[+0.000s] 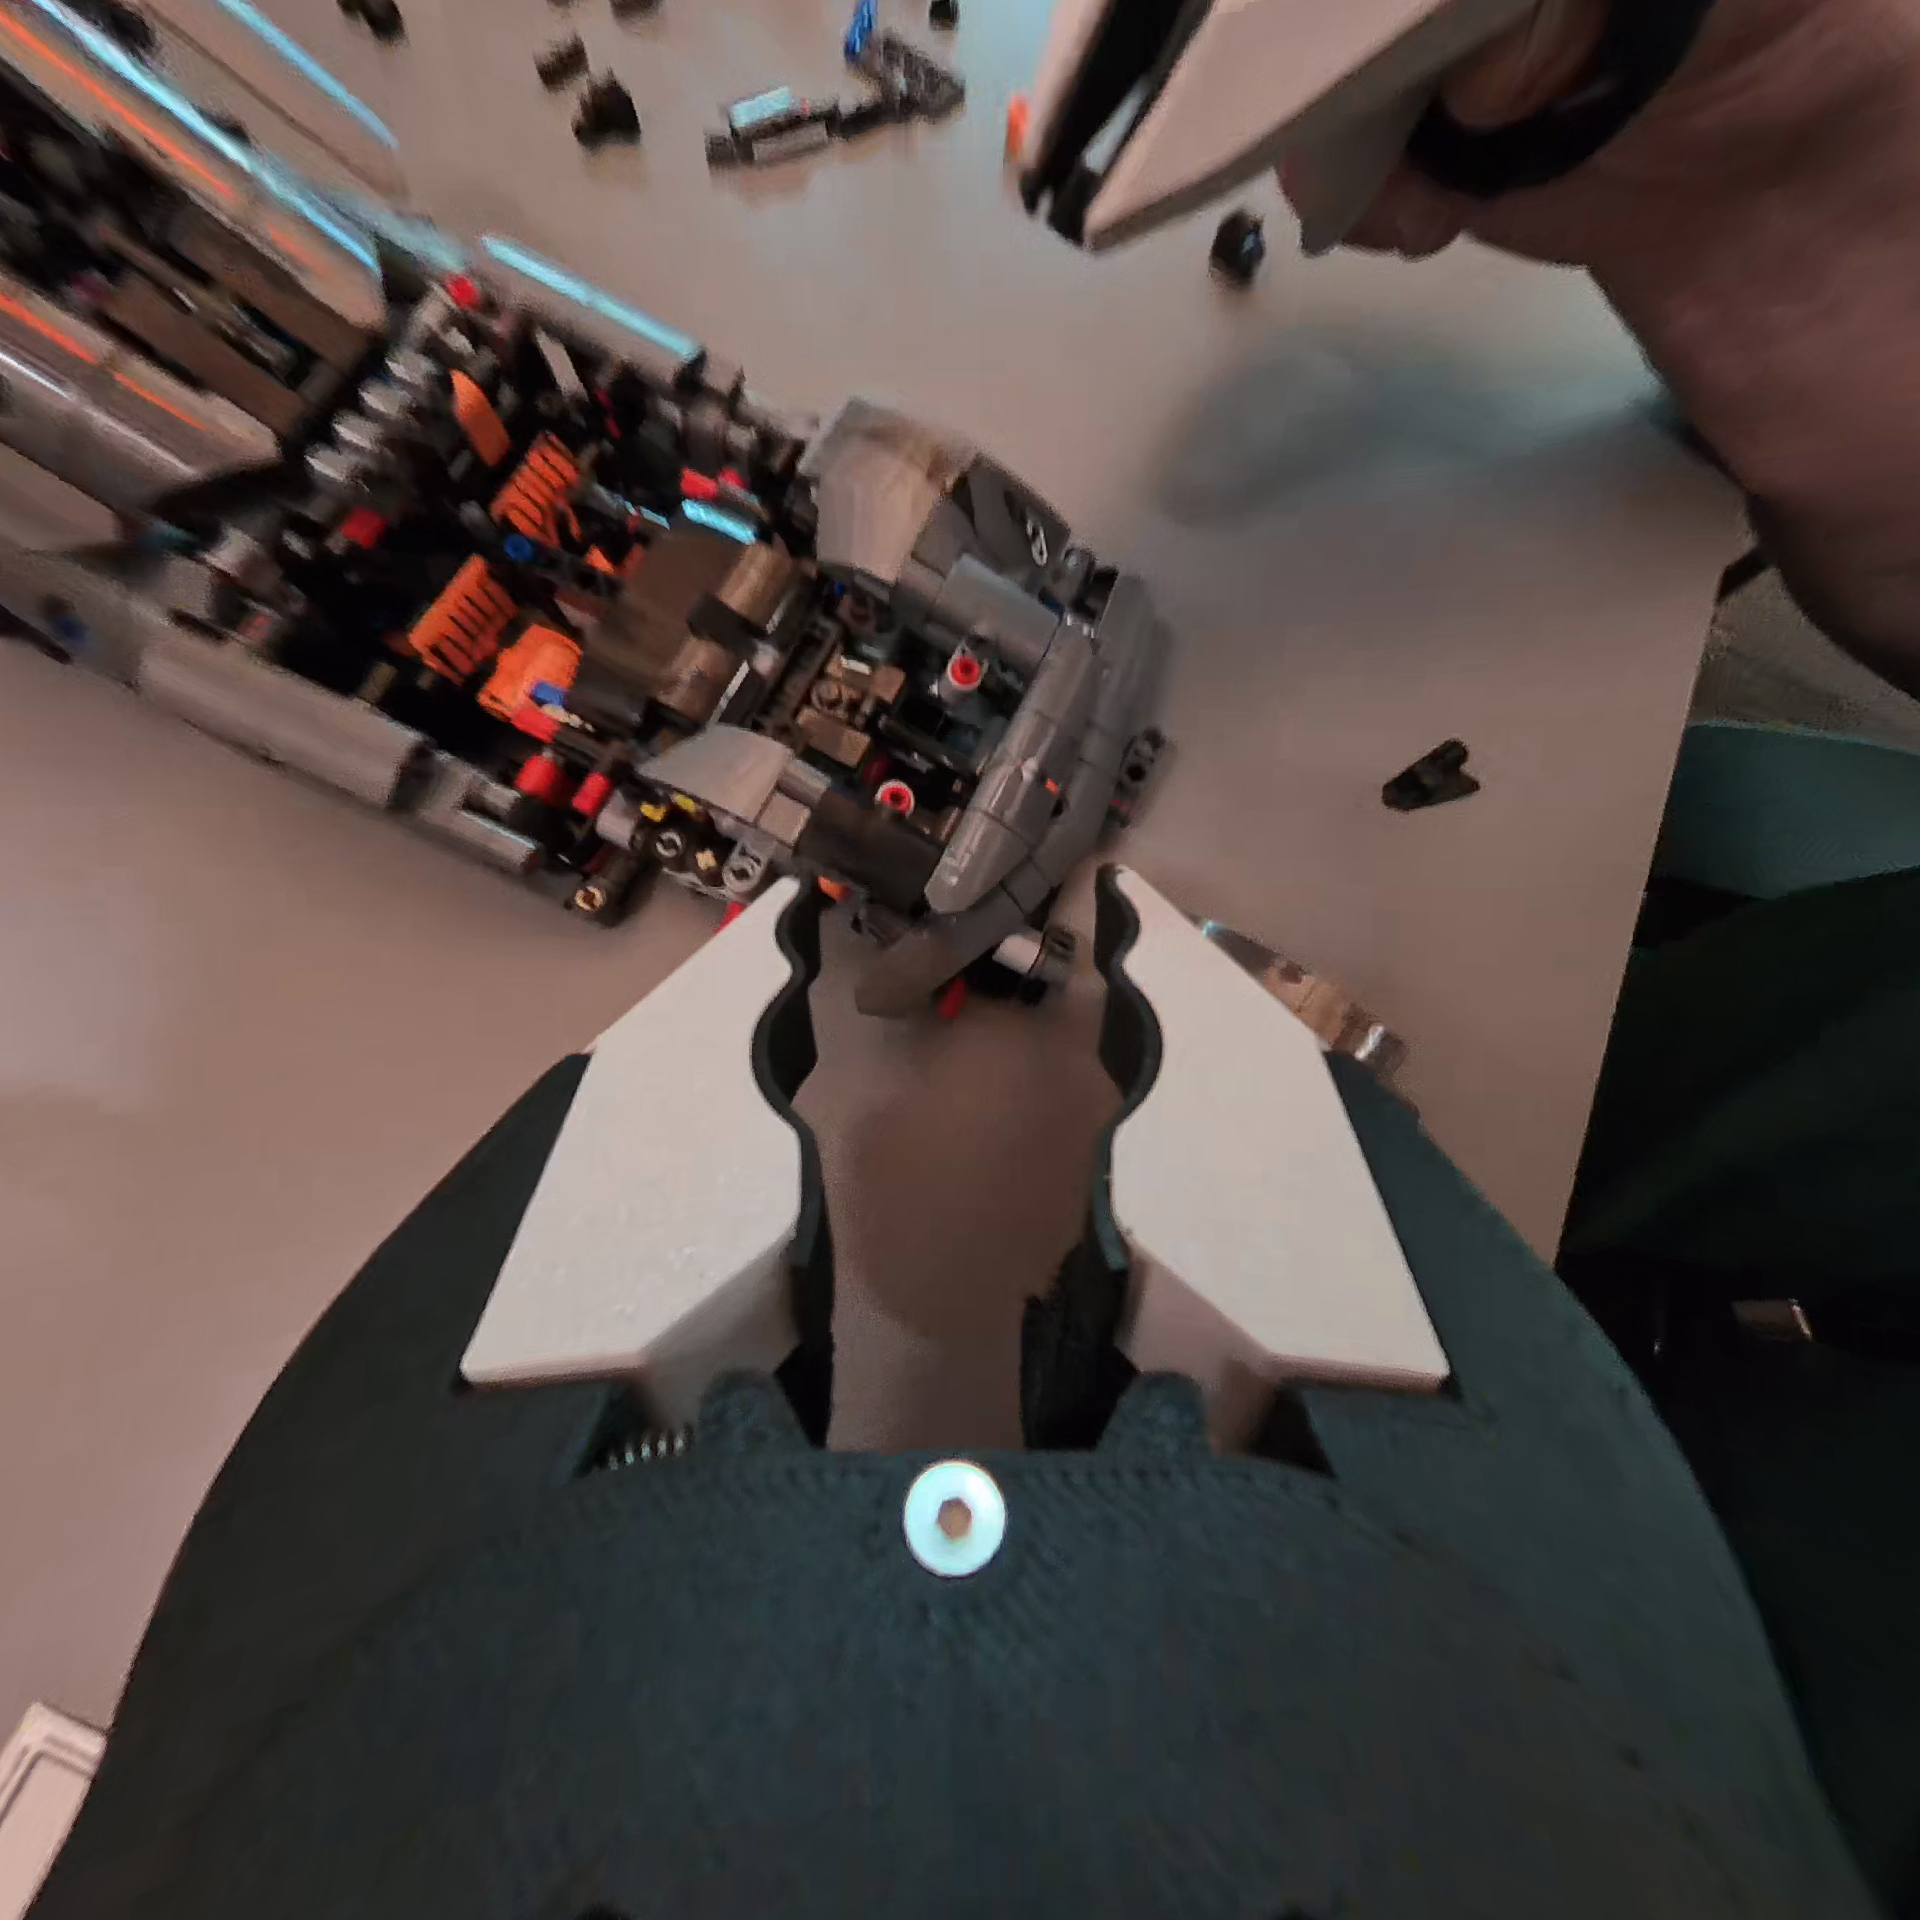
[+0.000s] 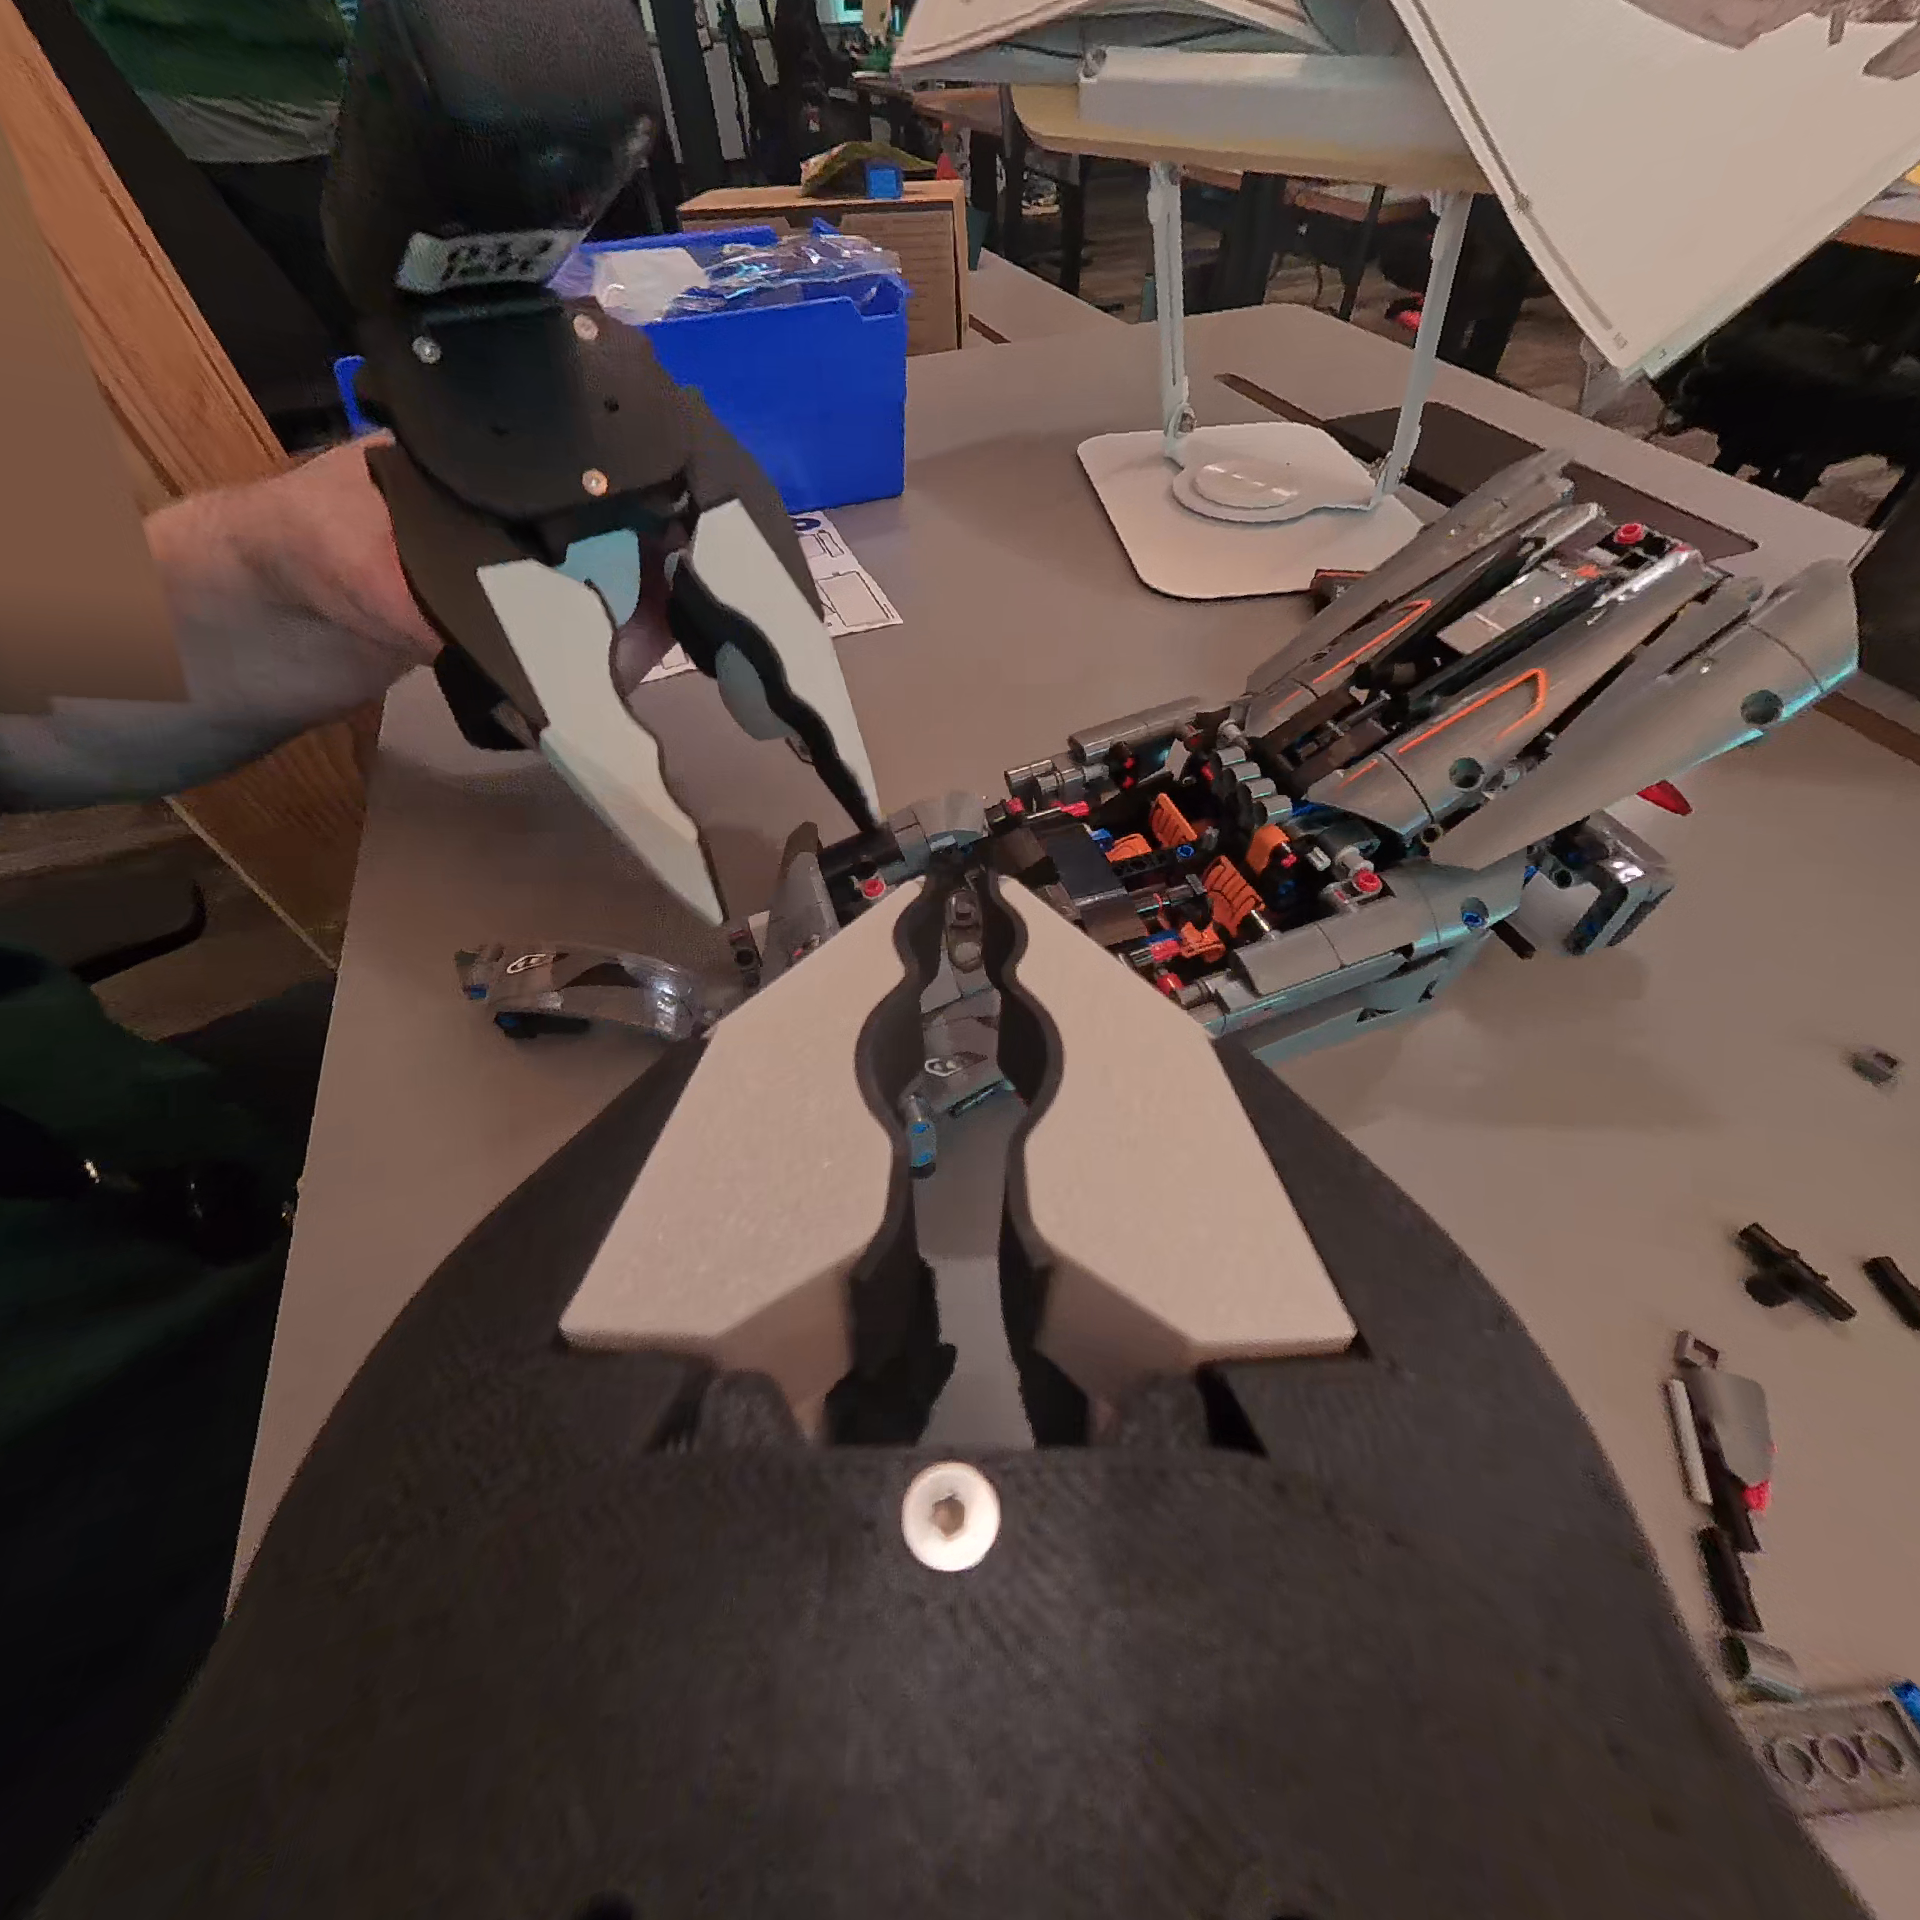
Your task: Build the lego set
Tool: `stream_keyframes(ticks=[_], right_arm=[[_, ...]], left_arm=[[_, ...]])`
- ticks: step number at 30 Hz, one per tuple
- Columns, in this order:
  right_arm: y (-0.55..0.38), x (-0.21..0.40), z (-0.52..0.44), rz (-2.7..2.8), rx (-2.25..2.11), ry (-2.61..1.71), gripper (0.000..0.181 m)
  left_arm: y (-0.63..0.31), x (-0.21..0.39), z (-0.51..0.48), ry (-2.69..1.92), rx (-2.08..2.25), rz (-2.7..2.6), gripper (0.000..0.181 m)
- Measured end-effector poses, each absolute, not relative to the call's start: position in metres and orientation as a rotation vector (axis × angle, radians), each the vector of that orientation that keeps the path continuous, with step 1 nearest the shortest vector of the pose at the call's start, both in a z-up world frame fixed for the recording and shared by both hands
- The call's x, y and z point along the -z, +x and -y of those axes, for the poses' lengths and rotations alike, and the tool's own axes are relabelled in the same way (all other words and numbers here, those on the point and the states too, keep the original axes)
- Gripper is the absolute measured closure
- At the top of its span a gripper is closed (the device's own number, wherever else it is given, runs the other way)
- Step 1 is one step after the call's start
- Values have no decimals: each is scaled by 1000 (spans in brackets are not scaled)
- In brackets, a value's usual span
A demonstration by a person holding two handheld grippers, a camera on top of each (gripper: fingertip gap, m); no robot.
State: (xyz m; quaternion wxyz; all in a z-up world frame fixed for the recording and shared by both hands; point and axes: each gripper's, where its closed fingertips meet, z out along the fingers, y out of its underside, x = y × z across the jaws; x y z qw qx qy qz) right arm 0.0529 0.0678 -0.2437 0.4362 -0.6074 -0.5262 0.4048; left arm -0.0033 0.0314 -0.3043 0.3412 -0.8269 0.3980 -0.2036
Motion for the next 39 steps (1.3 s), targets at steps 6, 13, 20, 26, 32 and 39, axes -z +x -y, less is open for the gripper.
stream_keyframes(ticks=[6, 13, 20, 26, 32, 39], right_arm=[[50, 223, -42, 1335, -1015, -1372, 176], [45, 218, -38, 1138, -1369, -1462, 175], [44, 210, -37, 958, -1685, -1464, 175], [39, 206, -27, 937, -1751, -1411, 175], [29, 203, -10, 1033, -1621, -1327, 176], [27, 197, -14, 1026, -1563, -1307, 165]], left_arm=[[24, 266, -26, -1935, 681, -1034, 148], [41, 255, -31, -1813, 704, -1023, 153], [52, 250, -36, -1795, 715, -1003, 154], [65, 238, -28, -1752, 873, -937, 160], [63, 226, -14, -1661, 1072, -875, 176], [53, 223, -14, -1619, 1068, -872, 177]])
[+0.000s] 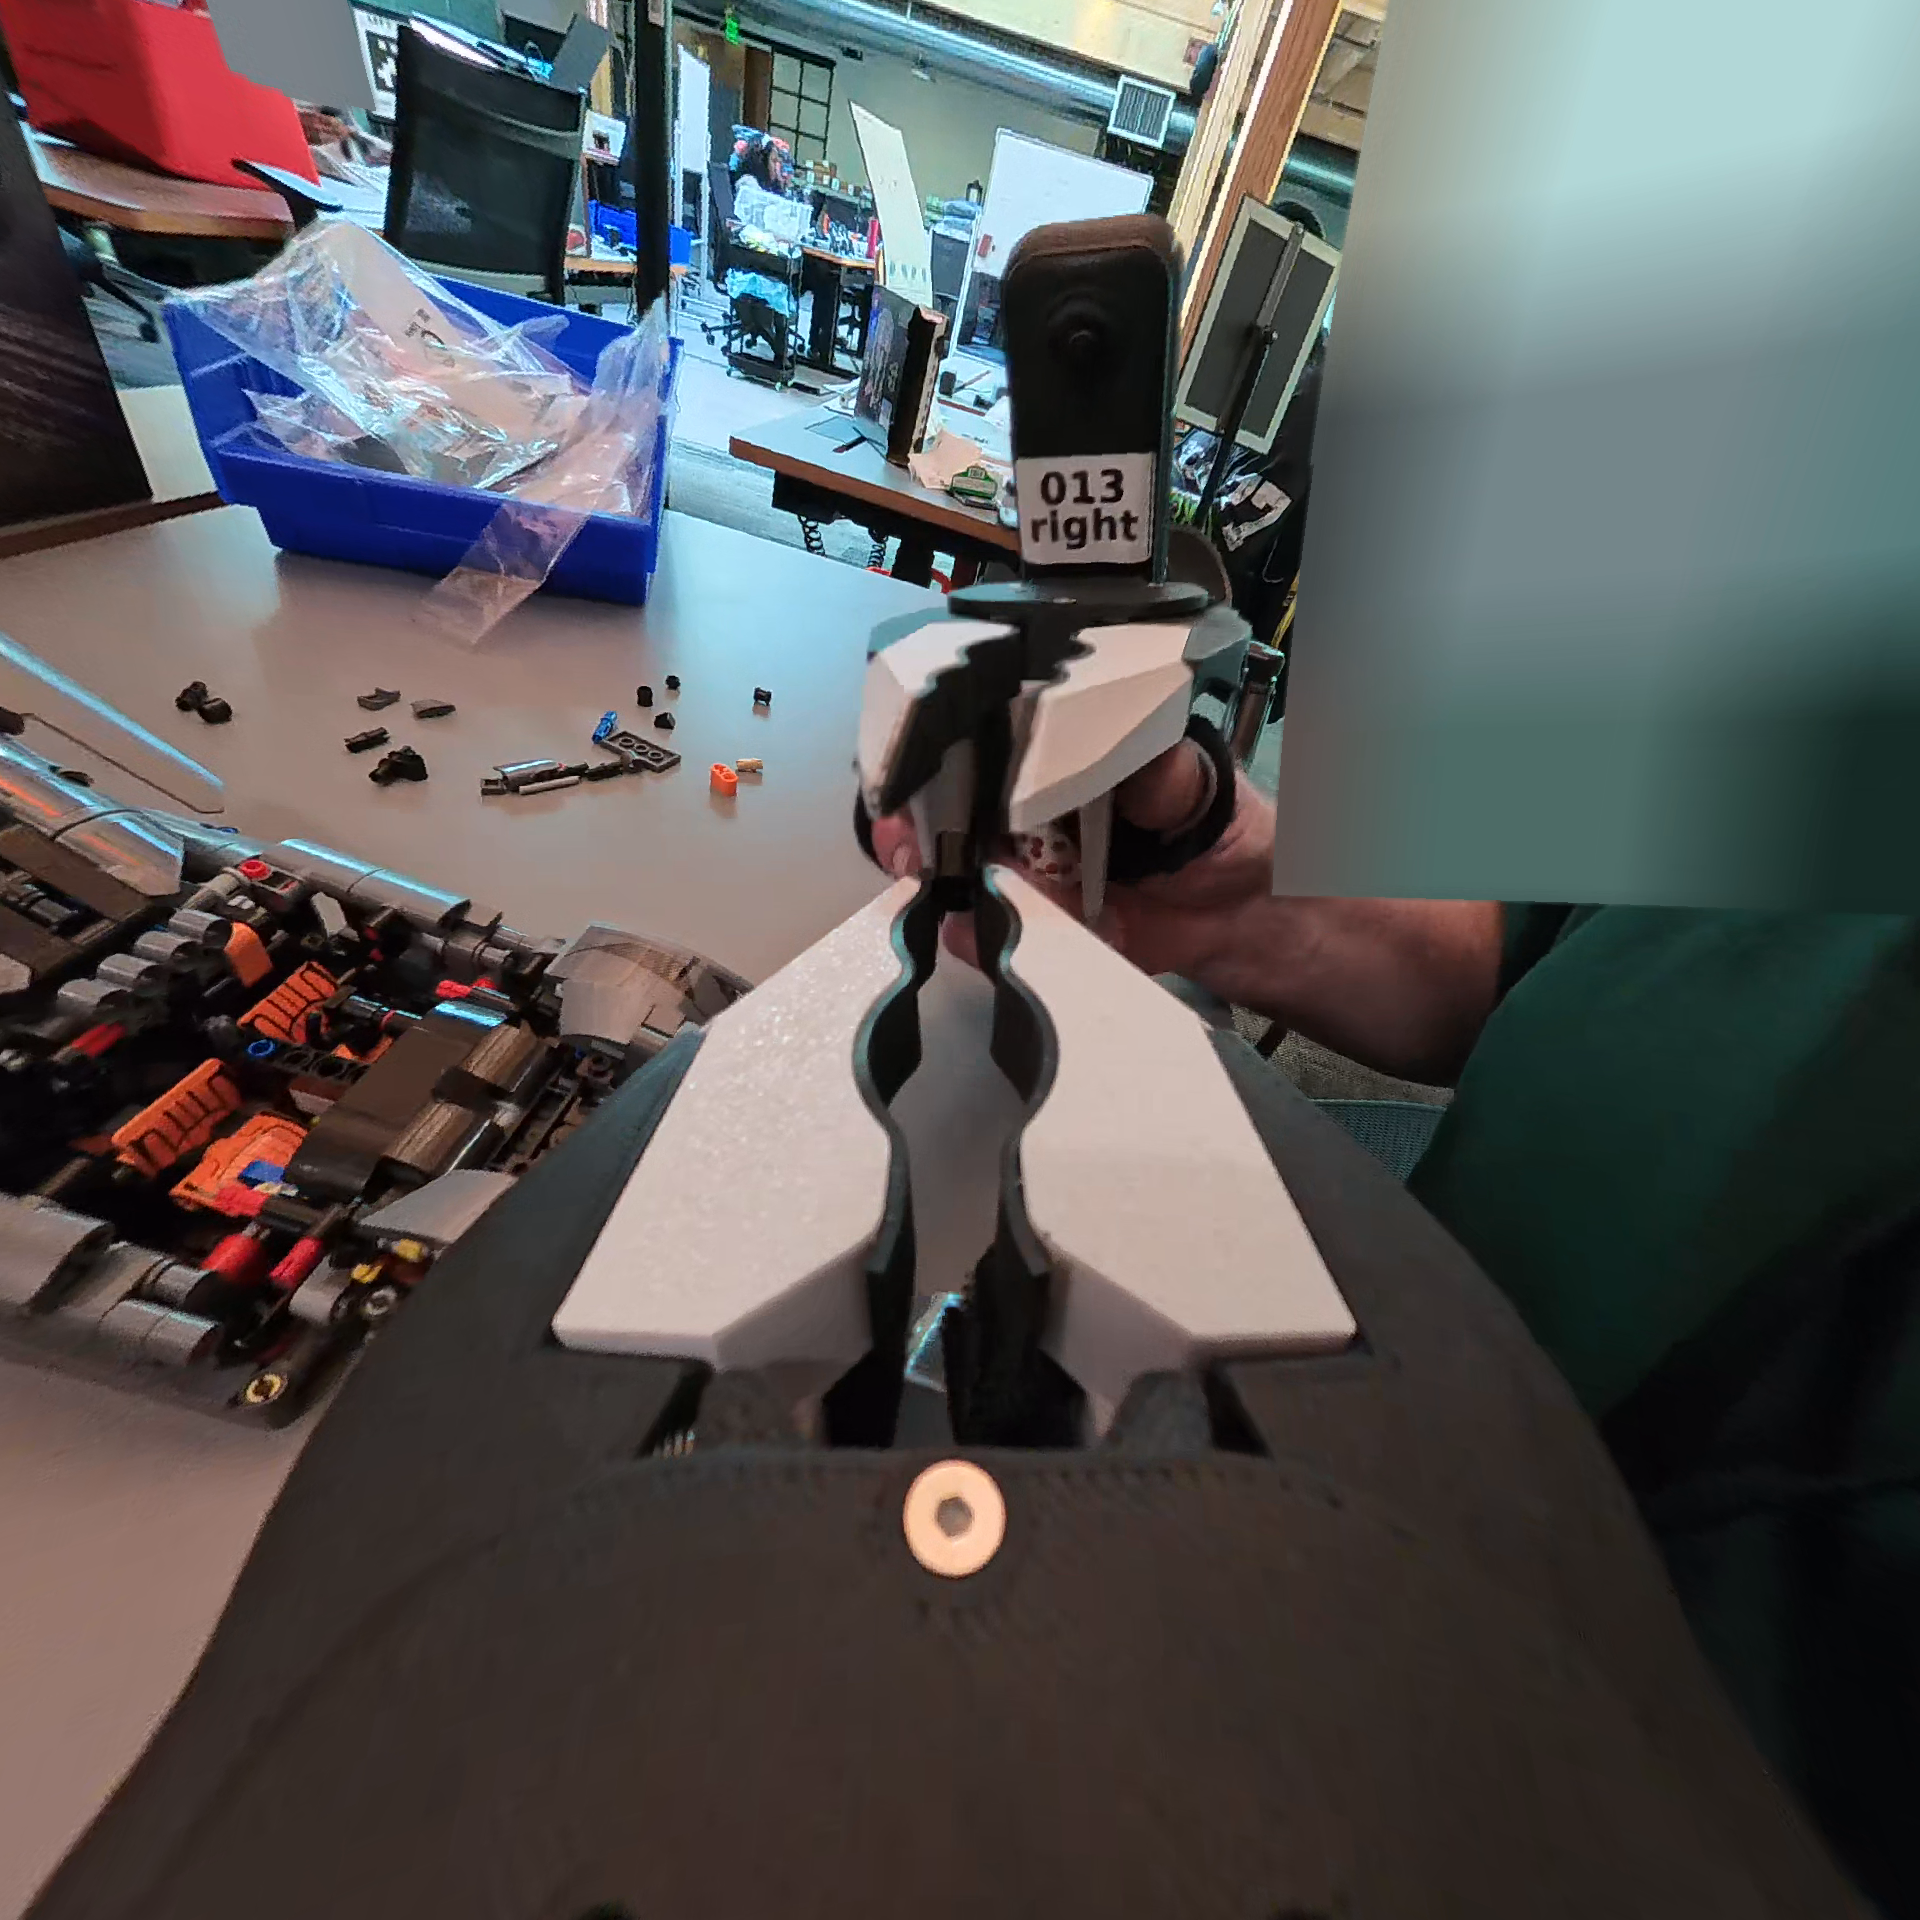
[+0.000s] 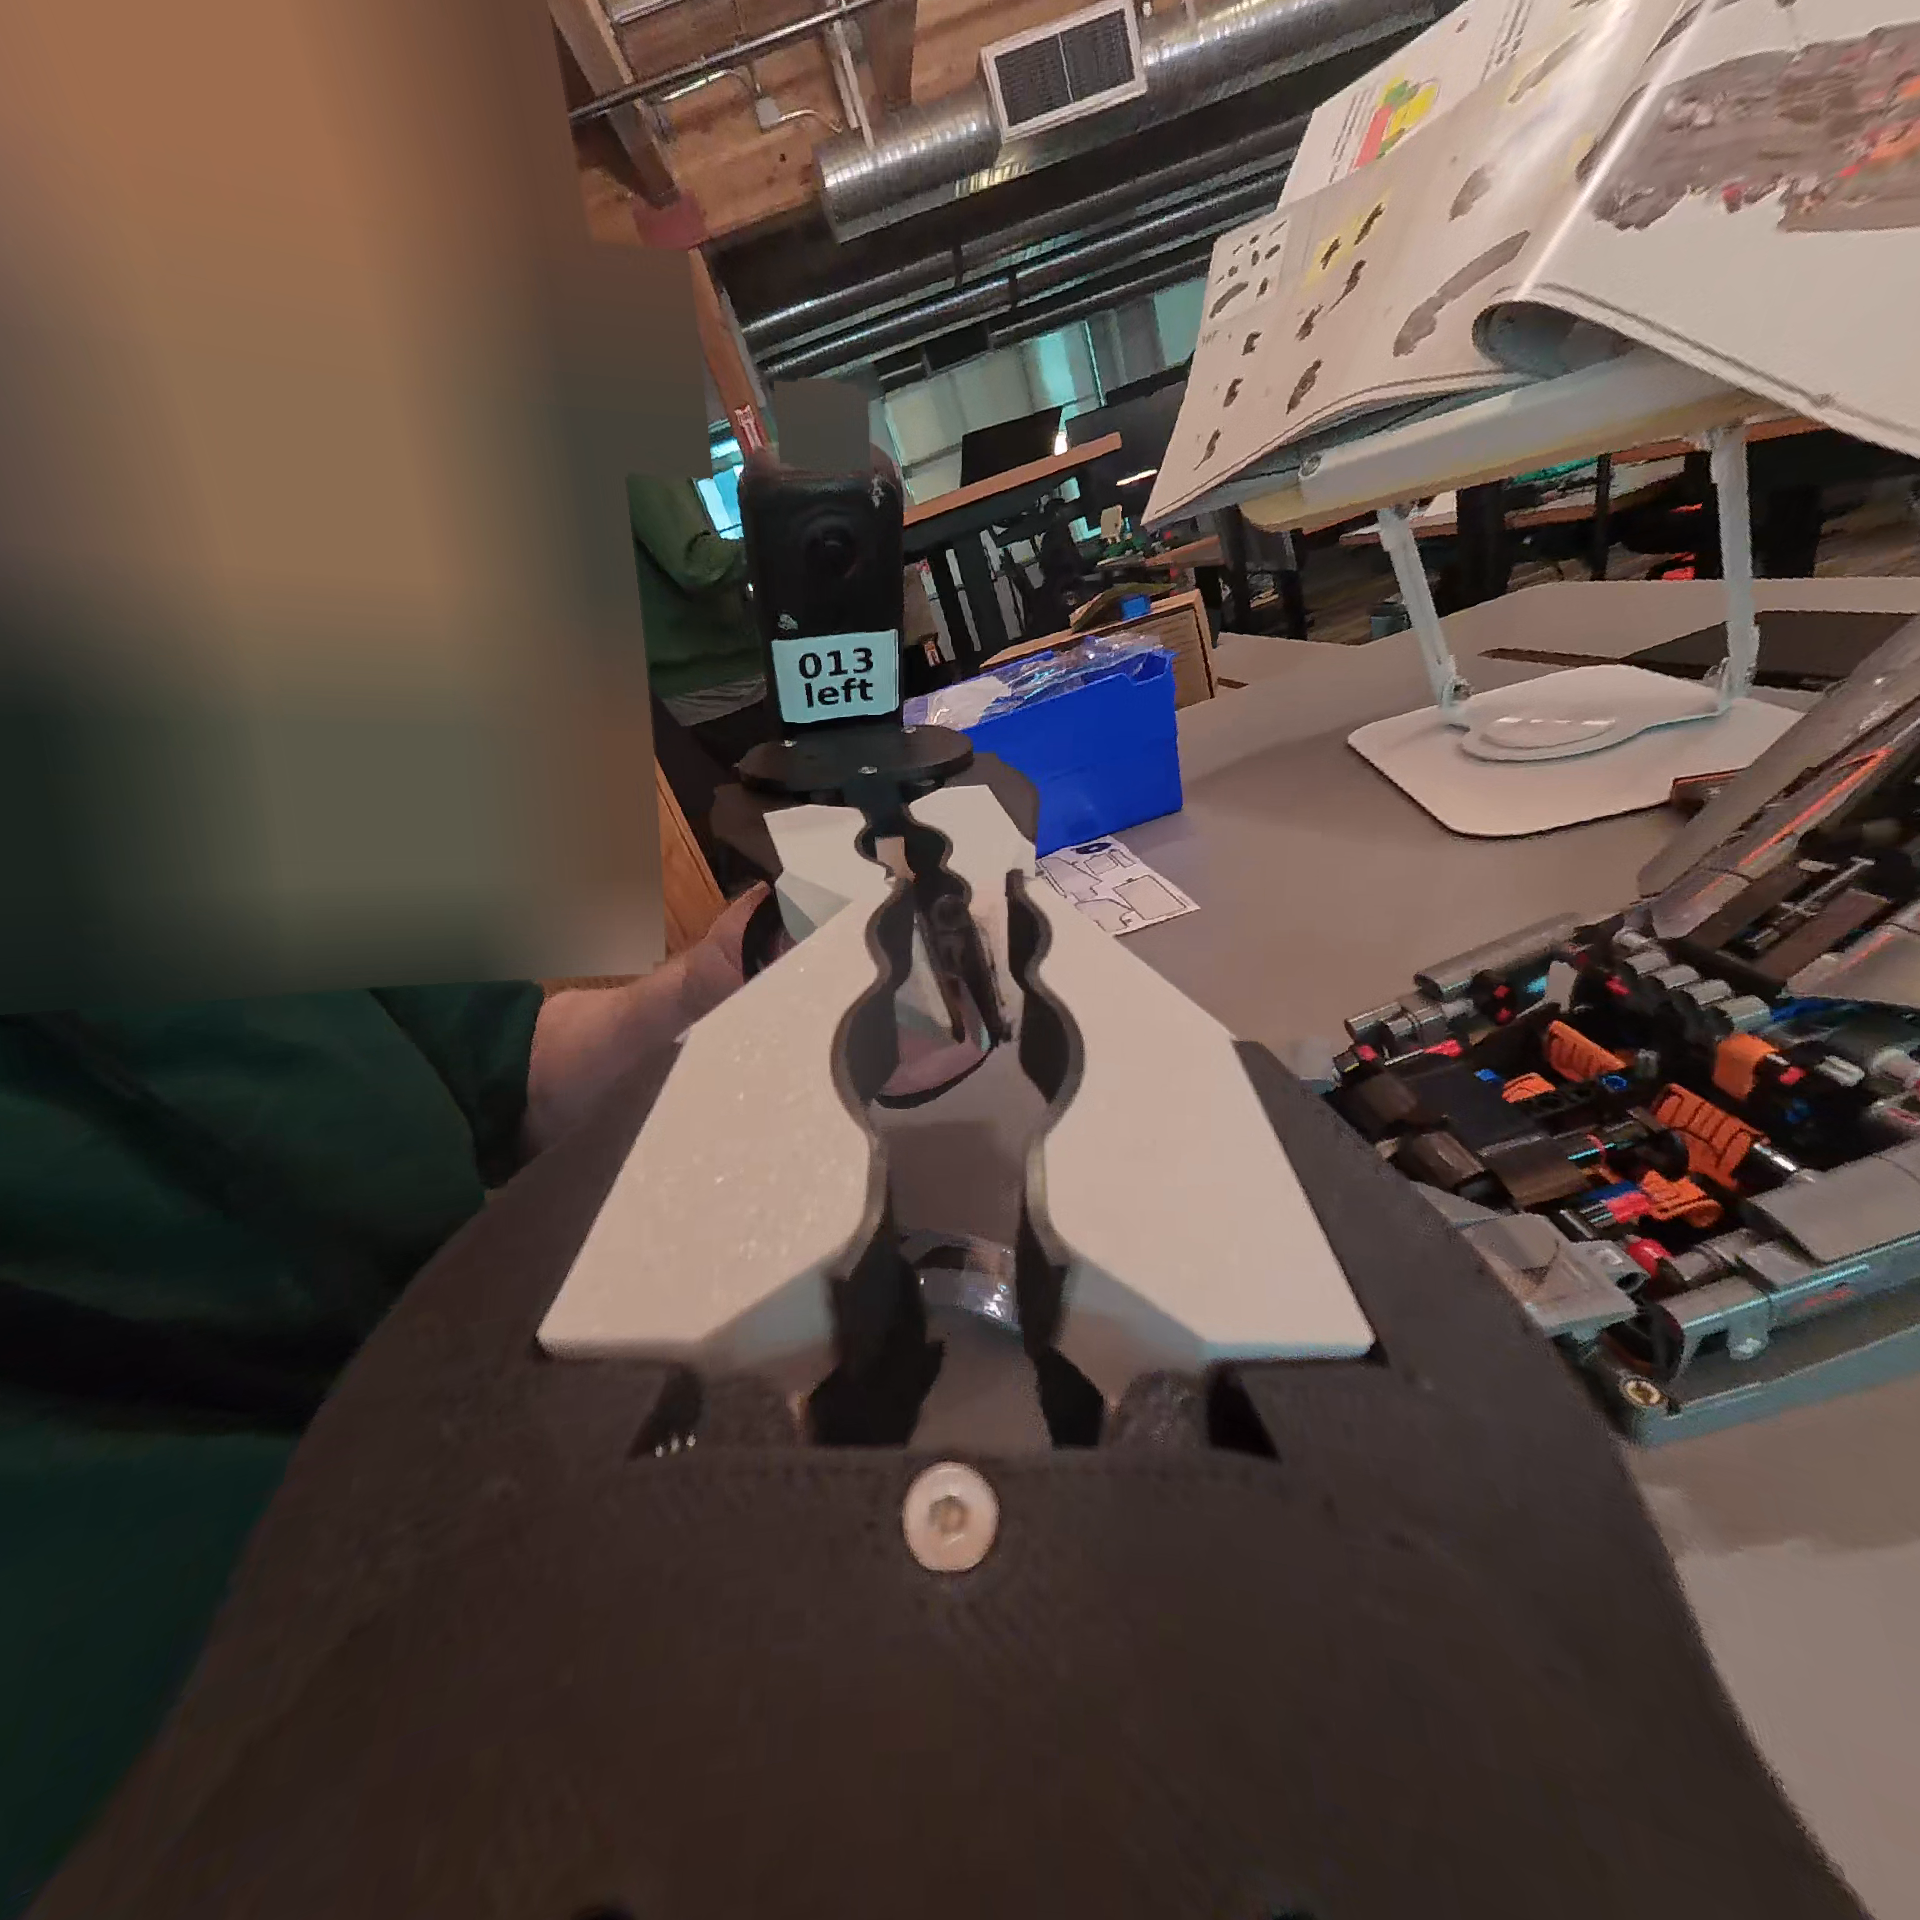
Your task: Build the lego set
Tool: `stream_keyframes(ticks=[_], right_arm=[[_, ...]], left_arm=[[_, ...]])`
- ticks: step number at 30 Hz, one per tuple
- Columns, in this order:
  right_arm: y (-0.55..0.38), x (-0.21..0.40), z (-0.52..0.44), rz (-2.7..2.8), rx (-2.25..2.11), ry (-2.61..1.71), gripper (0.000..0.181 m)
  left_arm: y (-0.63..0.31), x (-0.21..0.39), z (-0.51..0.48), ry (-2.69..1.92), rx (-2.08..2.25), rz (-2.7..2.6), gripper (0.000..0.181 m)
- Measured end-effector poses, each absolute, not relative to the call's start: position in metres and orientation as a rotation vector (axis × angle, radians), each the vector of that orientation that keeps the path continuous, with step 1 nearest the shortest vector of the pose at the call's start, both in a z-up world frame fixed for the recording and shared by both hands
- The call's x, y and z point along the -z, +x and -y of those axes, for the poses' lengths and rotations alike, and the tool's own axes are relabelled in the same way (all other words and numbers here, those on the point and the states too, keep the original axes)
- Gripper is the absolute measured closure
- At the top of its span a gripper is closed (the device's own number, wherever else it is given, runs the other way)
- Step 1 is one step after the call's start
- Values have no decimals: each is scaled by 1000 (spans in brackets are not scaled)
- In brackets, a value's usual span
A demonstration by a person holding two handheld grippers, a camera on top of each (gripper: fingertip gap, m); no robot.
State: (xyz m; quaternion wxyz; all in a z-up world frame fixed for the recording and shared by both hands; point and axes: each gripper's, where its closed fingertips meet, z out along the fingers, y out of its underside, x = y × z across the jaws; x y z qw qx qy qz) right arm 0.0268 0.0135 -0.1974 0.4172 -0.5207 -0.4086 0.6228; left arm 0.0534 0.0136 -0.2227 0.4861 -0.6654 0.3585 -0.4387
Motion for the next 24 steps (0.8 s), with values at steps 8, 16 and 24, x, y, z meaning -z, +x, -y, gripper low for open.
stream_keyframes(ticks=[8, 16, 24], right_arm=[[20, 213, 2, 1222, -1476, -1359, 166], [15, 224, 10, 1292, -1438, -1383, 181], [20, 225, -2, 1258, -1383, -1411, 169]], left_arm=[[48, 239, -6, -1689, 873, -1056, 177], [49, 256, 2, -1750, 774, -1188, 177], [40, 260, -5, -1770, 773, -1168, 177]])
